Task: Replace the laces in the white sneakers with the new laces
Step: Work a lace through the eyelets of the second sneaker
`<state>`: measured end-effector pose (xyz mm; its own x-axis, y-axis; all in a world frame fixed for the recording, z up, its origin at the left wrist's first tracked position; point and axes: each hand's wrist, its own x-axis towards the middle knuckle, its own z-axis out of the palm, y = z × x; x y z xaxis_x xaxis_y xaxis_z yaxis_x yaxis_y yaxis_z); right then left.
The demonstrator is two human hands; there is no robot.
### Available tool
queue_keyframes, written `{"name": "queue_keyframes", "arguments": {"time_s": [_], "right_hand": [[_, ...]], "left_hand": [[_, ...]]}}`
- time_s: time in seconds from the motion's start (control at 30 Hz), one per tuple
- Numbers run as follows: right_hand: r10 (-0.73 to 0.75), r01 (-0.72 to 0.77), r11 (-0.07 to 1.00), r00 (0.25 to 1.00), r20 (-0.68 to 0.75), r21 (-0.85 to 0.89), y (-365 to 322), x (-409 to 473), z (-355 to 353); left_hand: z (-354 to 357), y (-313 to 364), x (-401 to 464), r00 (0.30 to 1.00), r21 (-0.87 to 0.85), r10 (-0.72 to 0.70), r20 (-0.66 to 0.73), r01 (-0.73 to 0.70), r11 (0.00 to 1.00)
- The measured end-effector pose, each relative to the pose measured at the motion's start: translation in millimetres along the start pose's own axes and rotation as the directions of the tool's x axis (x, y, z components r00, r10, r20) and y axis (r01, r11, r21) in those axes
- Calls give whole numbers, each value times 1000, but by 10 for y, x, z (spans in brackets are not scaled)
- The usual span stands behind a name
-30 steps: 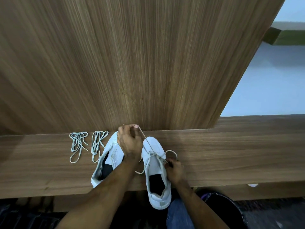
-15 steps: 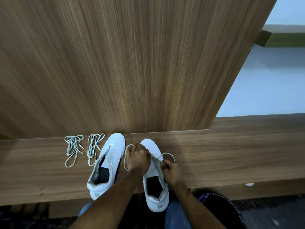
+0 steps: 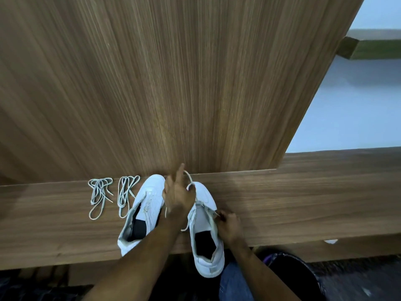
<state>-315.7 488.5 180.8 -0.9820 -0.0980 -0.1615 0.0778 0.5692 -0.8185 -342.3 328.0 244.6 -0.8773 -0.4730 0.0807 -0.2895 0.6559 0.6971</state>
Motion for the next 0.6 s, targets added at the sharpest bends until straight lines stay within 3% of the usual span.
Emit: {"name": "queue_keyframes", "arguments": {"time_s": [0.07,0.13,0.2,0.3,0.37,0.43,0.5,0.6], "right_hand": [[13,-13,1000,1000,8,4,-6,-7,-7],[4,-4,1000,1000,4,16,-1,-11,-5],[0,0,1000,1000,8,9,-4,-14,0],[5,-5,1000,1000,5,-18,2,-8,-3],[7,-7,1000,1000,-3,-20,-3,-6,-2],[12,-12,1000,1000,-1,-15,-4,-6,-4],[14,-14,1000,1000,9,-9,-30,-19,-5],[13,-13,1000,1000,-11,7,-14,-28,-10]], "left_hand": [[127,-133,-134,984,241,104,145,-136,961],[230,-217,-231,957,388,110,269,-212,897],[269,-239,-248,957,436,68,283,-192,879],[294,-247,-233,966,442,166,199,-239,865],[238,-229,-203,981,302,169,99,-191,934],[149,-177,-97,1000,73,-4,-3,4,997],[16,-83,44,978,-149,-181,-105,165,975],[-172,111,209,936,-429,-275,-220,161,889]]}}
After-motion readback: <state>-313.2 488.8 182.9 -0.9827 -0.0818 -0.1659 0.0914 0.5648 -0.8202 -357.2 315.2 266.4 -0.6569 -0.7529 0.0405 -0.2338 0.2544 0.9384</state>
